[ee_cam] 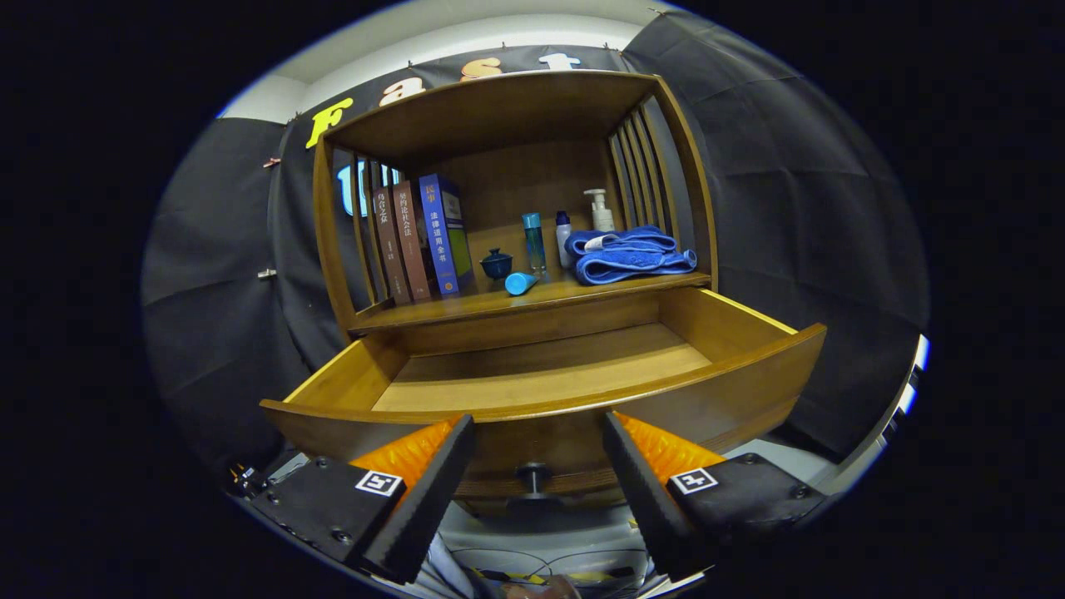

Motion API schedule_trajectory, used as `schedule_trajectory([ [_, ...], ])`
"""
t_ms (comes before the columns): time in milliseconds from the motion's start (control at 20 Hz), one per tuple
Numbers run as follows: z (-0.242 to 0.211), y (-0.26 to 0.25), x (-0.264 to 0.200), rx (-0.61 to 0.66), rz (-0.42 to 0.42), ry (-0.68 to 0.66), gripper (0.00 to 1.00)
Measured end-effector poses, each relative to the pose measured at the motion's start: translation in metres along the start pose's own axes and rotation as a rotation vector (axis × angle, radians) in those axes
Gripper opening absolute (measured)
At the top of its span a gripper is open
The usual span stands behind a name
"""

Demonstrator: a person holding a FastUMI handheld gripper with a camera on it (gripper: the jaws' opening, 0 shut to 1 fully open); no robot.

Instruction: Pull open the drawer, take out the items inside it, and place them on the countertop above the cabinet.

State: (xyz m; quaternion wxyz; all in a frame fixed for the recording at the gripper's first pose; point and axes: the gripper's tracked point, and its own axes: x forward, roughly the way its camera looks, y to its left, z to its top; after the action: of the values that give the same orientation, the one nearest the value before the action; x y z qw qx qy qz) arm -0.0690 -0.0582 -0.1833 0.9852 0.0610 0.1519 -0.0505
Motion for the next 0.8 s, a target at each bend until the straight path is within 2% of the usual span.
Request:
schedule_trajectory([
  [800,0.030,0.000,0.114,0.003,0.006,0.046,1.00],
])
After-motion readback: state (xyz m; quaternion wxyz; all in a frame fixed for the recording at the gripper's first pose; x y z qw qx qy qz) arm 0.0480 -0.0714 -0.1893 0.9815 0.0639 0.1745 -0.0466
